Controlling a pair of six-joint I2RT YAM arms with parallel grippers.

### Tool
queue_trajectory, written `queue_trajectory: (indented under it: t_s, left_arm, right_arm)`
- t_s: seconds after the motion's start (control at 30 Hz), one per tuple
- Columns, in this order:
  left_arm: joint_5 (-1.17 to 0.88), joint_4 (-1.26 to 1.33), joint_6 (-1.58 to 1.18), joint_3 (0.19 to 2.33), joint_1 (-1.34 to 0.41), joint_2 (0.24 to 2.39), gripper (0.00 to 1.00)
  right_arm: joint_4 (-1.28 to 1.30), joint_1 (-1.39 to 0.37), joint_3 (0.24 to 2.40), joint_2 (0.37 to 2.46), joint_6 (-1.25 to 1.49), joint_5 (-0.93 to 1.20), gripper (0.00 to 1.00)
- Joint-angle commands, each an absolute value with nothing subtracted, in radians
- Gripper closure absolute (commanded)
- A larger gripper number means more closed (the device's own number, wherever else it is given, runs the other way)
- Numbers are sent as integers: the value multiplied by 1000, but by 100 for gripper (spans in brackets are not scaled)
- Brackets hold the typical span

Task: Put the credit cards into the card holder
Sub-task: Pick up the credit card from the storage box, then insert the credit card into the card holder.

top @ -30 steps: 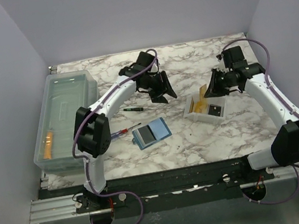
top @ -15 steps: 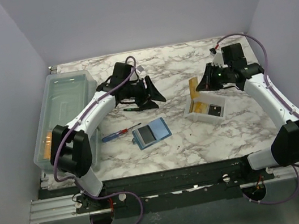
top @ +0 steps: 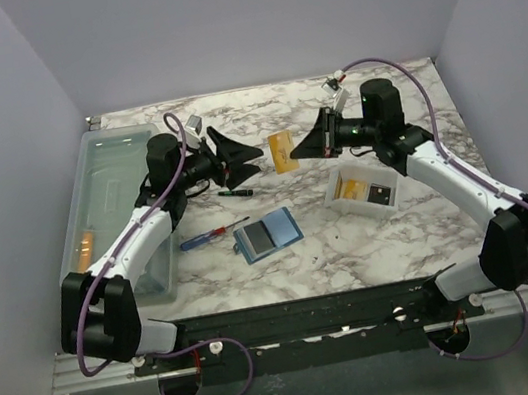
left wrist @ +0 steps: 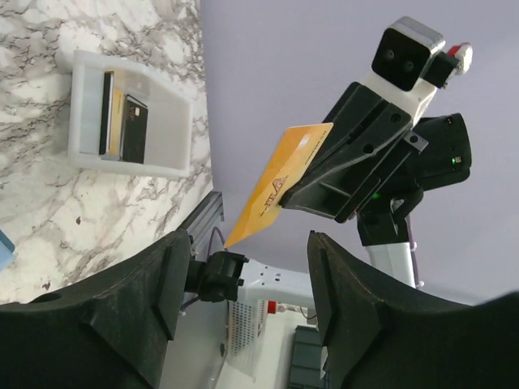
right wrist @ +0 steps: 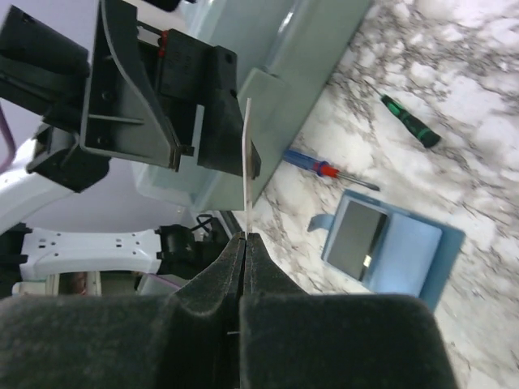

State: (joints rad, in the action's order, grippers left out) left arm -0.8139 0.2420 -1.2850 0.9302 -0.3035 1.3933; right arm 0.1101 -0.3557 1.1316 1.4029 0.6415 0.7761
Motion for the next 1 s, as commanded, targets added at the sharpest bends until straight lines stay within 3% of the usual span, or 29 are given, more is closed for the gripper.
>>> queue_trajectory:
  t_s: [0.0,0.23,0.73,0.87,0.97]
  left_arm:
    - [-794,377,-1341,897,-298,1325,34]
    - [-826,436,-1340,866,-301,1325,38]
    - [-823,479,-1331,835,-311,1333,57]
    - [-821,486,-1323,829,-314,1329,68]
    - [-818,486,-1309,814,-317,1318,85]
  right_arm:
    - [-116,-377,1109,1435,770,864,100]
    - [-207,-398,1087,1468,833,899,100]
    - [-286,-422,1081,1524,887,950,100]
    - [-308,-426,1071,1537,904,961,100]
    - [-302,-426,1060,1544,901,951,100]
